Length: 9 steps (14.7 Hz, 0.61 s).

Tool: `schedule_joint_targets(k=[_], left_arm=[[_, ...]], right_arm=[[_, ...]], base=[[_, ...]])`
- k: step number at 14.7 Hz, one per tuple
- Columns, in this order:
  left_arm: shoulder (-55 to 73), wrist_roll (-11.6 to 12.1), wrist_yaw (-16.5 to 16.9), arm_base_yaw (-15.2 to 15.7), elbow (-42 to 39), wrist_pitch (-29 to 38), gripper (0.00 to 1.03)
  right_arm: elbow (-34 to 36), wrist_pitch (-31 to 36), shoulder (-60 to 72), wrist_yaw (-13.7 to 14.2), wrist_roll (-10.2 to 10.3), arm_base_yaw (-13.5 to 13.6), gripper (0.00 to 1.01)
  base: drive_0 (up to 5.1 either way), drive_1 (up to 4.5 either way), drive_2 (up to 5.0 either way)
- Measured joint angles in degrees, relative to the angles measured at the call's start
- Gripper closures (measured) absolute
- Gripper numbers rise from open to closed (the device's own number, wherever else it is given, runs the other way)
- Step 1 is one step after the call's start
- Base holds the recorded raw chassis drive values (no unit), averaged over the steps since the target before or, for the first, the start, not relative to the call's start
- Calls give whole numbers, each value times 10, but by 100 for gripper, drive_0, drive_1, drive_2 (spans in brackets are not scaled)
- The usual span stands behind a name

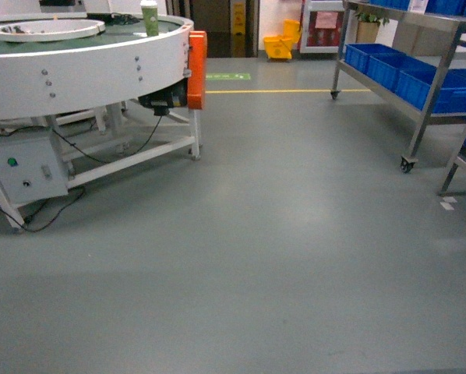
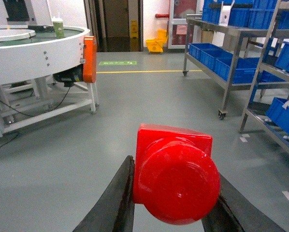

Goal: Pick red block from blue box to shelf

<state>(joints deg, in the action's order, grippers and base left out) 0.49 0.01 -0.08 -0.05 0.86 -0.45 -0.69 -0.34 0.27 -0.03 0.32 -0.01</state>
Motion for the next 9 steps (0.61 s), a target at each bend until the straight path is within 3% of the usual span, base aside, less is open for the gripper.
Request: schedule_joint_targets(k=[9], left_arm=[[0, 0, 0, 0, 0, 3, 5]], right_arm=[[0, 1, 0, 0, 0, 0, 72]], base=[[-1, 407, -409]])
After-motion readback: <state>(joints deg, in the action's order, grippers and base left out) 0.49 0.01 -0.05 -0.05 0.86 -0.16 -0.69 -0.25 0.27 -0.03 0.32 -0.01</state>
